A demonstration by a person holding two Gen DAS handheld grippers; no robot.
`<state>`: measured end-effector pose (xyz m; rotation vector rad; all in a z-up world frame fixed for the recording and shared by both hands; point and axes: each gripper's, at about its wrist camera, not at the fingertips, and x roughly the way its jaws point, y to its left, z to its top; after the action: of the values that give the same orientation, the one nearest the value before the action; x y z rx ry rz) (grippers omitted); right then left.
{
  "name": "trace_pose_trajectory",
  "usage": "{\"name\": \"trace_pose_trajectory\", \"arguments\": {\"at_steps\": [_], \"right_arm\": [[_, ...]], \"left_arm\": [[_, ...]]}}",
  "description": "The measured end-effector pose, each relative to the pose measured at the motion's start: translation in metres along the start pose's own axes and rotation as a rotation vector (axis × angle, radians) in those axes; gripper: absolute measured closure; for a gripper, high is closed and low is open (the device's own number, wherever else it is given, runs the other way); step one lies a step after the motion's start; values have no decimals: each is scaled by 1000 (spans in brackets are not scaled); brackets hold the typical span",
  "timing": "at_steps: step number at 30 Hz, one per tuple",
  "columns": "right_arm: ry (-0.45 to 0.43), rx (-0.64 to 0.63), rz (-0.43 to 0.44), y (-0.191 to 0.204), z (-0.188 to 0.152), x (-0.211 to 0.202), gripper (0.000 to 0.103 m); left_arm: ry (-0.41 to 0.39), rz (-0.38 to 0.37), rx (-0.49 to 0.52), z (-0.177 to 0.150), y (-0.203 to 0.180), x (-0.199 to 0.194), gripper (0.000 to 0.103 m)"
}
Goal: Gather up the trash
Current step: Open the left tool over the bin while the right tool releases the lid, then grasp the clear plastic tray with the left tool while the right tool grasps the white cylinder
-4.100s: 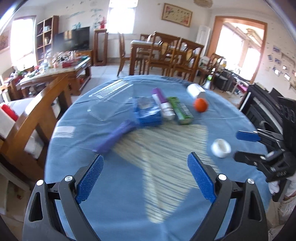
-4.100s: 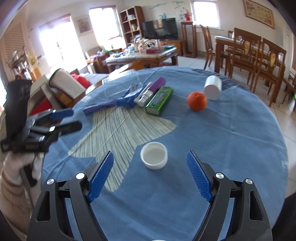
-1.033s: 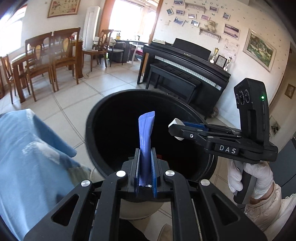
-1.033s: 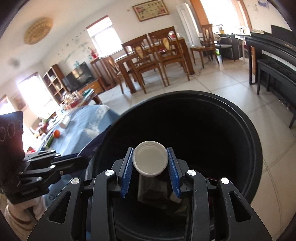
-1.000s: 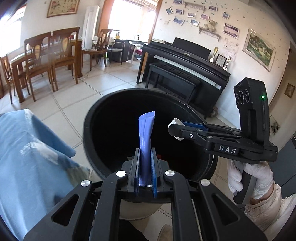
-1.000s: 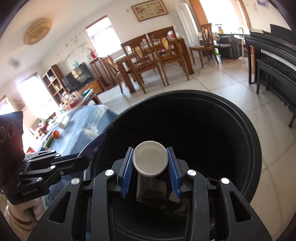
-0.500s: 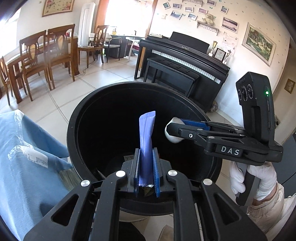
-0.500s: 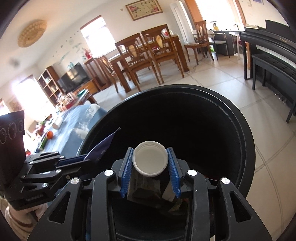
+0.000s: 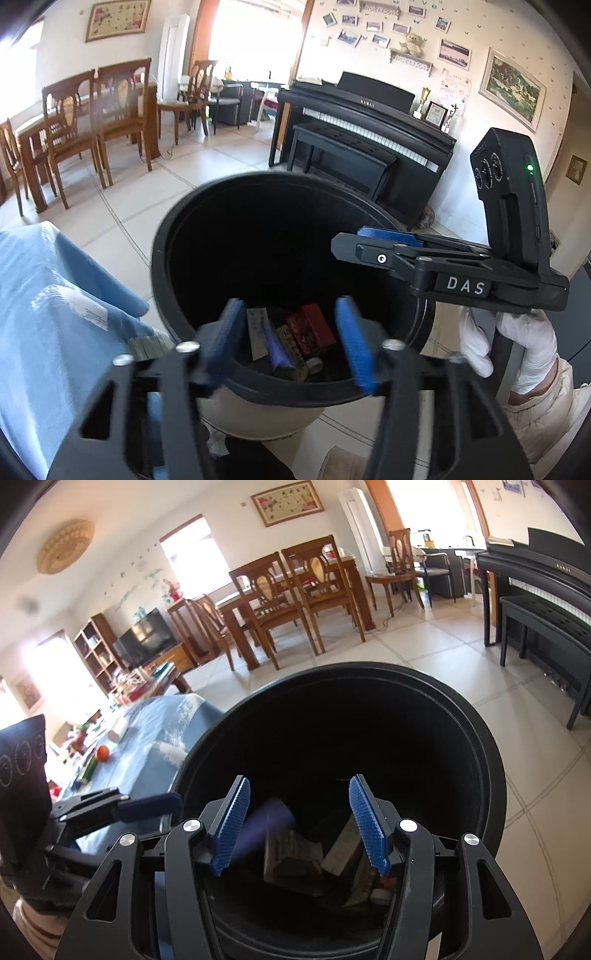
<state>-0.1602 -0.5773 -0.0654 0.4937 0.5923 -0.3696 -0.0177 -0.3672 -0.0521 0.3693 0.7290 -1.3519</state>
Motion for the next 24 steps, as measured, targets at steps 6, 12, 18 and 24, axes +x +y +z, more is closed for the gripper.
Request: {"name": "trace_pose_trajectory", "arguments": {"at_steps": [6,12,18,24], "right_arm": [[-8,-26,1,15,4,-8,46],[-13,-68,22,45,9,-8,39],[6,-146,75,98,13,5,35],[37,-232,150,165,11,27,33]], "left_arm": [[-19,14,-36,-8,13,-19,31],[-57,81,-60,-25,30,-52,18],[-92,172,-128,-49,62,-94,15],[-133,268,-216,-75,99,-138,14]]}}
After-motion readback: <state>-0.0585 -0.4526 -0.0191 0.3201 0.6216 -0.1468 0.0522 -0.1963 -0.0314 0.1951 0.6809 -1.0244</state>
